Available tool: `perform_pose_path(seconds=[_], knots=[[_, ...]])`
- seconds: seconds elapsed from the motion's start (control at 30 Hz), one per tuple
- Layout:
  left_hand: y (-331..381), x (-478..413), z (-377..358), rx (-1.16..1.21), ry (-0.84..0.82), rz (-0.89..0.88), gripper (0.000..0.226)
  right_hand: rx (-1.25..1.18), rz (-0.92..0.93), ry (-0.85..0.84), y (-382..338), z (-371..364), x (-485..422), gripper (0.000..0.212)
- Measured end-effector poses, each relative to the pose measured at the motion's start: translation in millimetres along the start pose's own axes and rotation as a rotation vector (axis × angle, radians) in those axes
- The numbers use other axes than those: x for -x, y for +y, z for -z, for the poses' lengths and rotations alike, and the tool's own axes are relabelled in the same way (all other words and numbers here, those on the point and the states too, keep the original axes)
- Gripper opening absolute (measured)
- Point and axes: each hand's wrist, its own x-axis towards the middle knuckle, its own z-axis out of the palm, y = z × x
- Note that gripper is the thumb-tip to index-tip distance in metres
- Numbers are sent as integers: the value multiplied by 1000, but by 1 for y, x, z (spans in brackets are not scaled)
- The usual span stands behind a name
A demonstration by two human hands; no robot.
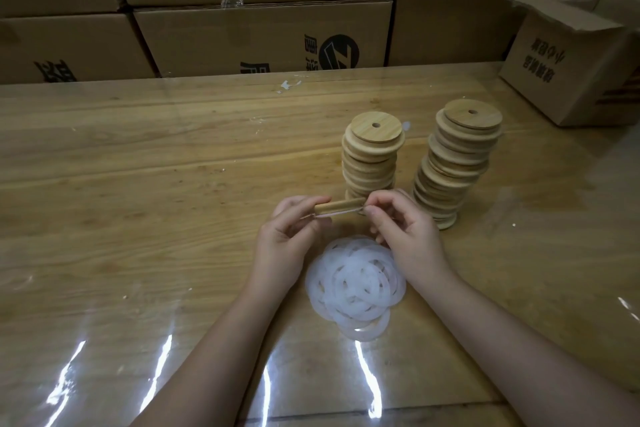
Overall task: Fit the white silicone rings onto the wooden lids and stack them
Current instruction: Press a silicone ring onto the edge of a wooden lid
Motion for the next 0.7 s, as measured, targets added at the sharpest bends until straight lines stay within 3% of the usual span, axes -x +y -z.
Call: perform_pose_path(seconds=[0.13, 0.4, 0.53, 0.7], knots=[[-2, 1, -1, -43, 7, 0, 41, -45, 9, 25, -3, 1, 1, 28], [-5, -2, 5, 187, 22, 262, 32, -60, -111, 1, -2, -2, 3, 17], [-6, -8, 8, 210, 194, 294, 22, 7, -112, -17, -2, -1, 2, 16], [-15, -14, 21, 17, 369, 302, 23, 31, -159, -11, -3, -1, 1, 12]])
